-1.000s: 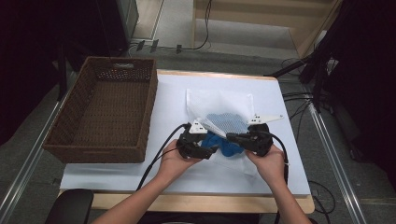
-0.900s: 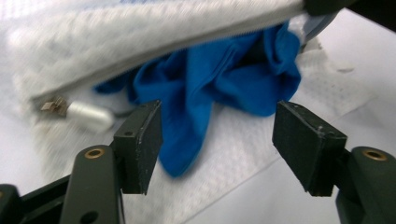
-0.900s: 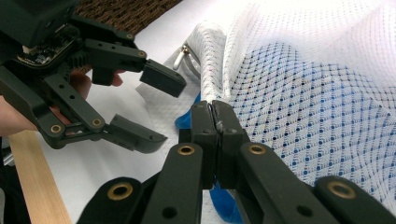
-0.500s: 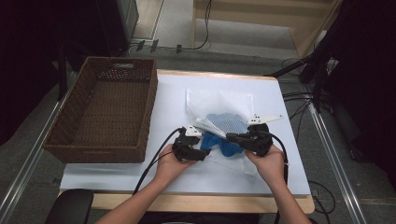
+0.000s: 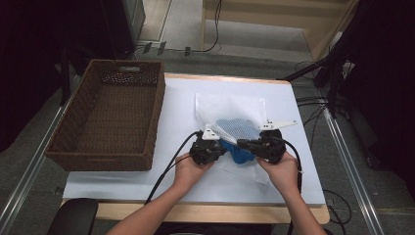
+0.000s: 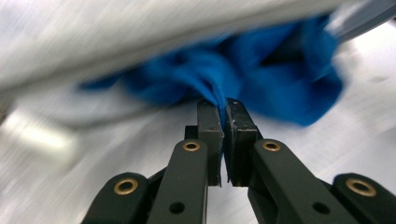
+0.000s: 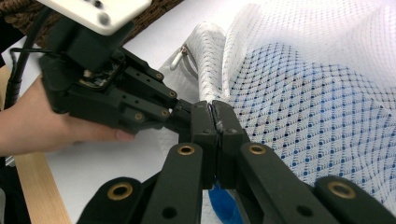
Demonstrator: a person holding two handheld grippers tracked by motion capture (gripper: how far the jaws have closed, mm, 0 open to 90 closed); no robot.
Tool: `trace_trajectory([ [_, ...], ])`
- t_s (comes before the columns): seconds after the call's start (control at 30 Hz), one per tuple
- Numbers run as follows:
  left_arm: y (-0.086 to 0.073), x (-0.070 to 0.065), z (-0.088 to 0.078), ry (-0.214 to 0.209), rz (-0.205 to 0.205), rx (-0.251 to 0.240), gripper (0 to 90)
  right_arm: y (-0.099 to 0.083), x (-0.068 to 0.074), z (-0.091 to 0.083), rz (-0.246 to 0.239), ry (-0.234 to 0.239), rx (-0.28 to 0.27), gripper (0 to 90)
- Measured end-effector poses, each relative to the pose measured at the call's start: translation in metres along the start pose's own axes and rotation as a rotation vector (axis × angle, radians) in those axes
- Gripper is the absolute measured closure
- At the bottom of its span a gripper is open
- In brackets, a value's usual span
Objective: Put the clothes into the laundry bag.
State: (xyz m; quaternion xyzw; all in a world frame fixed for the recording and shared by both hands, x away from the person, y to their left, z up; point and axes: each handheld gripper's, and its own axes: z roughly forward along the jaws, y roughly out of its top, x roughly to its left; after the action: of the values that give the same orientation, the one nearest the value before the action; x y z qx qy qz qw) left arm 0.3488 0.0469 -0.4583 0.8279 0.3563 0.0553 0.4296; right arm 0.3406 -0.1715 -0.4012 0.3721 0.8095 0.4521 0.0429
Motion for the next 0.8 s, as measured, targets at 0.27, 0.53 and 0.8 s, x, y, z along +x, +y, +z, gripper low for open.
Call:
trace_trajectory([
  [0.27,0.014,-0.013,0.025,-0.071,0.052,-0.023,87.5,0.0,-0.002,-0.004,0.016,-0.004,-0.019,90.0],
  [0.53,0.012,-0.011,0.042,-0.003,0.091,-0.053,86.6,-0.003,-0.005,-0.005,0.027,-0.005,-0.009,90.0],
  [0.8,0.023,-0.003,0.046,0.083,0.039,-0.063,86.3,-0.004,-0.004,-0.004,0.026,0.001,0.009,90.0],
])
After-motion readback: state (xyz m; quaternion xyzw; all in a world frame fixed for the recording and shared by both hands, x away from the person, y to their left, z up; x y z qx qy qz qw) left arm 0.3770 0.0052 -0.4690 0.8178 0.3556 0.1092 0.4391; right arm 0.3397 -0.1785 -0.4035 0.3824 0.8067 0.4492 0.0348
